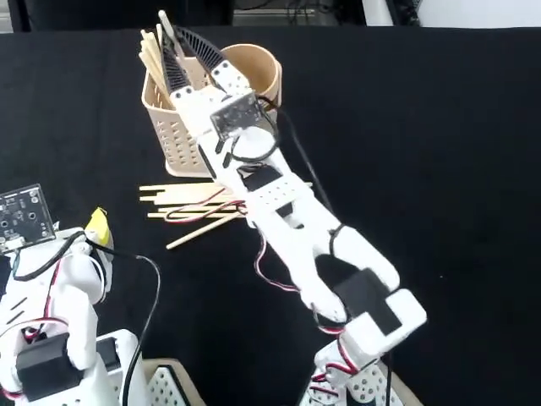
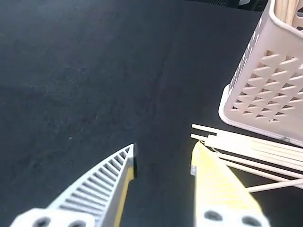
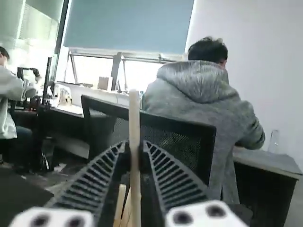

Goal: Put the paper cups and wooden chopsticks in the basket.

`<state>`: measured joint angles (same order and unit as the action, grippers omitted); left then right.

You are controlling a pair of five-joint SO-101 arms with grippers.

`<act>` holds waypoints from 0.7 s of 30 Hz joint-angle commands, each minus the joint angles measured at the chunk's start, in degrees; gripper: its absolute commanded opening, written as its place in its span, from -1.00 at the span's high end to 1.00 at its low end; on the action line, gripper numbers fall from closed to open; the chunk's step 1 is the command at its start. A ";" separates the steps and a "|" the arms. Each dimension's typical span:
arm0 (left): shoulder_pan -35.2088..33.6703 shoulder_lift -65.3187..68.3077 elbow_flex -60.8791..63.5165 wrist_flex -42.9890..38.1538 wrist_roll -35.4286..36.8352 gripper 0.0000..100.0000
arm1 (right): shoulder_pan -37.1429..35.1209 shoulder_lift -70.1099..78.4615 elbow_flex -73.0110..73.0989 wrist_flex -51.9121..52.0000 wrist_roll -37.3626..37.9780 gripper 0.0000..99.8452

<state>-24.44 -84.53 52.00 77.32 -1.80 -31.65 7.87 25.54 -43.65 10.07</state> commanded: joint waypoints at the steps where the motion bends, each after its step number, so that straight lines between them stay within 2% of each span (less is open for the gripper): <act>1: 0.75 -0.26 -0.04 -1.05 -0.09 0.60 | 0.44 0.13 -2.95 1.23 -0.53 0.96; 3: 0.75 -0.26 -0.04 -1.05 -0.09 0.60 | 0.62 0.31 -2.86 3.96 -0.53 0.84; 7: 0.75 -0.26 -0.04 -1.05 -0.09 0.60 | 0.26 -0.04 -3.74 13.89 -0.53 0.47; 9: 0.75 -0.26 -0.04 -1.05 -0.18 0.60 | -0.44 -0.13 -4.44 15.74 -0.53 0.39; 13: 0.48 -0.26 0.04 -0.97 -0.18 0.60 | -0.79 -3.47 -4.09 16.44 -0.44 0.43; 15: 0.57 -0.26 0.57 -1.05 -0.26 0.60 | -0.79 -7.78 -3.65 20.22 -0.35 0.46; 18: 0.66 -0.26 0.66 -1.05 -0.26 0.60 | -0.79 -16.22 -3.21 30.59 -0.53 0.57; 21: 0.31 -0.18 0.84 -1.41 -0.26 0.60 | -0.79 -25.71 -3.47 44.31 -0.53 0.80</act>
<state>-24.44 -84.53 52.97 77.32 -1.80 -31.65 -7.52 22.81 -10.77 9.98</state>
